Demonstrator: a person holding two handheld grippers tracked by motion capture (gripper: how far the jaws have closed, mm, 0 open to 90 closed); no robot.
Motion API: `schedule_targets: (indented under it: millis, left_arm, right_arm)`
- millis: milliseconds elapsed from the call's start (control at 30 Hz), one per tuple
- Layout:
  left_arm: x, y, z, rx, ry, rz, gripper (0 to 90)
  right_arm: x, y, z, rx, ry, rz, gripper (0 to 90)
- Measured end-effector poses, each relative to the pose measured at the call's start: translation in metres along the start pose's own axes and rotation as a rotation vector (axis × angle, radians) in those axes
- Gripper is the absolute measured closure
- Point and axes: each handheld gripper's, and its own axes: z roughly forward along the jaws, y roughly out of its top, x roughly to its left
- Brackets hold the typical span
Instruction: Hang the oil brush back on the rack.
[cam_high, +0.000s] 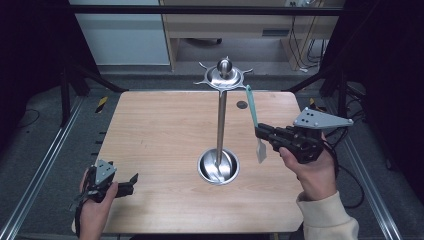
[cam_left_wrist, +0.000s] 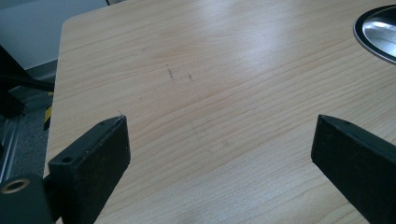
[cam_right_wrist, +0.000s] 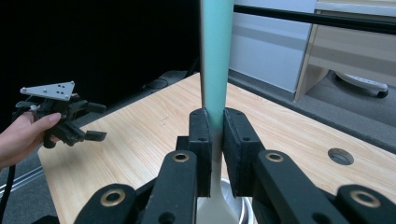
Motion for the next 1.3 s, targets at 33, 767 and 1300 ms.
schedule_targets:
  millis: [33, 767, 1300]
  left_arm:
    - [0.0, 0.0, 0.0, 0.0, 0.001, 0.001, 4.1]
    - [0.0, 0.0, -0.001, -0.003, 0.001, -0.001, 4.1]
    - [0.0, 0.0, -0.001, -0.003, 0.001, -0.003, 4.1]
  right_arm:
    - [0.0, 0.0, 0.0, 0.0, 0.0, 0.0, 82.2]
    - [0.006, -0.006, 0.014, -0.036, -0.039, 0.002, 82.2]
    - [0.009, -0.009, 0.028, -0.058, -0.082, -0.01, 82.0]
